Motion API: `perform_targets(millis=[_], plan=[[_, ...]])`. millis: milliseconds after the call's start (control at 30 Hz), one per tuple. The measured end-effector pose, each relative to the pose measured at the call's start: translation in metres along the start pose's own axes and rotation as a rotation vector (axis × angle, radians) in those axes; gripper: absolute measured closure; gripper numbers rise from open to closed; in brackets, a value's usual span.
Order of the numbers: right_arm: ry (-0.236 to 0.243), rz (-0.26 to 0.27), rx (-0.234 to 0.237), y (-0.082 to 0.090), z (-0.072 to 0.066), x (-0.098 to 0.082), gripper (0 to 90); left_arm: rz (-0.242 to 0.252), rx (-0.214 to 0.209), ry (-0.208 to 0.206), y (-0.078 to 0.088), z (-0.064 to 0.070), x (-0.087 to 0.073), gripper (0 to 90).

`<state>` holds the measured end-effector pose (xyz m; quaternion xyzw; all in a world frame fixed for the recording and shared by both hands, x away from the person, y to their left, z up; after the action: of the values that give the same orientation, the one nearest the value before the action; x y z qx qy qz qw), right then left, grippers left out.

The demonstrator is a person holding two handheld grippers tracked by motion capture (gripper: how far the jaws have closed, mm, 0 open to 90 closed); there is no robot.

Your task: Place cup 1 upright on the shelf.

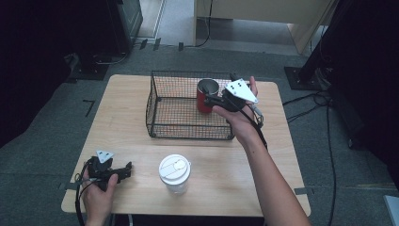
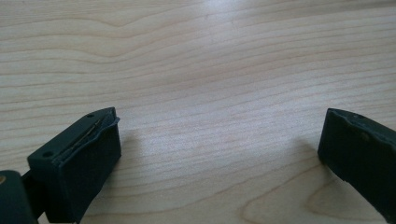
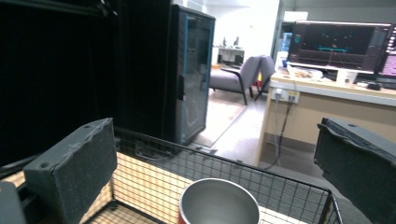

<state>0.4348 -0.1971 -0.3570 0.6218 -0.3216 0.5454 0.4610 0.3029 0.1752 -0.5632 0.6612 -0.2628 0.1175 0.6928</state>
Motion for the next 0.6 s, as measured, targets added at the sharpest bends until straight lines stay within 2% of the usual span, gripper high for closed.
perform_targets(millis=[367, 600], plan=[[0.009, 0.037, 0.045, 0.032, -0.010, -0.005, 0.0, 0.000, 0.000, 0.000, 0.000, 0.000, 0.000, 0.0], [0.021, 0.044, 0.075, 0.047, -0.016, -0.019, 0.0, -0.001, 0.000, 0.000, 0.000, 0.000, 0.000, 0.0]])
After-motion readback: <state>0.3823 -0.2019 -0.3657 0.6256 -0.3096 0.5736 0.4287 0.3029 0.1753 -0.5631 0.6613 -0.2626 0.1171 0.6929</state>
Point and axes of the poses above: each handheld gripper's, and its own axes: y roughly backward along the jaws, x roughly out of its top, z roughly to its right, the point moved 6 cm from there along -y, roughly forward along the jaws, and after that the axes turned 12 degrees about -z, right-handed, at the moved point
